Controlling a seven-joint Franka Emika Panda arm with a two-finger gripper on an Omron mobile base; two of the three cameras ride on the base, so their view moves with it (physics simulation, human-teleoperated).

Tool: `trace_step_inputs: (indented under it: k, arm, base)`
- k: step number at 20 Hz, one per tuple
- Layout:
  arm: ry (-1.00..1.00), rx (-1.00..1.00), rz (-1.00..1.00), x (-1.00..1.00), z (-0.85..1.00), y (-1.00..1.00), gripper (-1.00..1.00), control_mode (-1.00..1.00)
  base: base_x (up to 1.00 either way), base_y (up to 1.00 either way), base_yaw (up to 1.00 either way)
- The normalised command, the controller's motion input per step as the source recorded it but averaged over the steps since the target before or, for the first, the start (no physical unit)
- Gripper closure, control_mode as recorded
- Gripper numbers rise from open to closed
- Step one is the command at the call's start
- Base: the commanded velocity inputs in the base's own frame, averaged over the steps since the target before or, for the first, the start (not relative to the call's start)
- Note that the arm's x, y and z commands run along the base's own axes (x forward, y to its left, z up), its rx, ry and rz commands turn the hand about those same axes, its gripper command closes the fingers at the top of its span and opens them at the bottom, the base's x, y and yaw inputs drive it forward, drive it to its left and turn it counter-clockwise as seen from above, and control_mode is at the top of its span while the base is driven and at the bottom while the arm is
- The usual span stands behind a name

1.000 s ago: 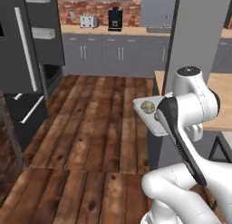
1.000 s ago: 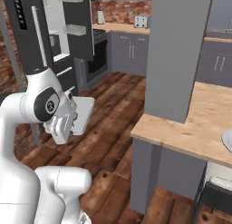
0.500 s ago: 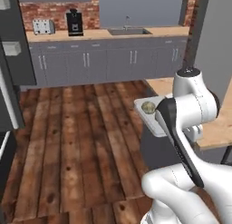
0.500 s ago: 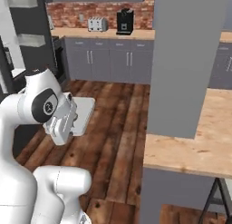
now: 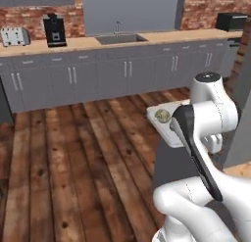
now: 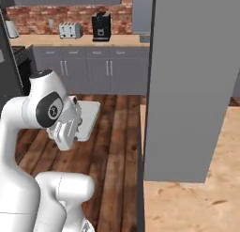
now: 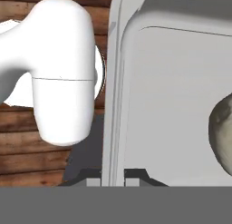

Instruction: Place two dumplings into each of the tupperware containers and then place the containers in the fridge.

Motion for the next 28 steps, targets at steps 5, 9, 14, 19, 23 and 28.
trace_step_inputs:
  k: [5,9,14,19,23,28]
  arm:
    - [0.0,0.0,0.0,0.0,0.0,0.0,1.0,1.0]
    - [0.0,0.0,0.0,0.0,0.0,0.0,1.0,1.0]
    - [0.0,0.0,0.0,0.0,0.0,0.0,1.0,1.0]
    - [0.0,0.0,0.0,0.0,0.0,0.0,1.0,1.0]
    - [0.0,0.0,0.0,0.0,0.0,0.0,1.0,1.0]
    - [0.0,0.0,0.0,0.0,0.0,0.0,1.0,1.0]
  base:
    - [0.96,0.81,-0.11]
    - [0.98,0.17,0.37]
    - [0.56,0.0,0.78]
    - [0.35,0.0,0.88]
    - [0.81,-0.02,0.76]
    - [1.0,-0.42,0.51]
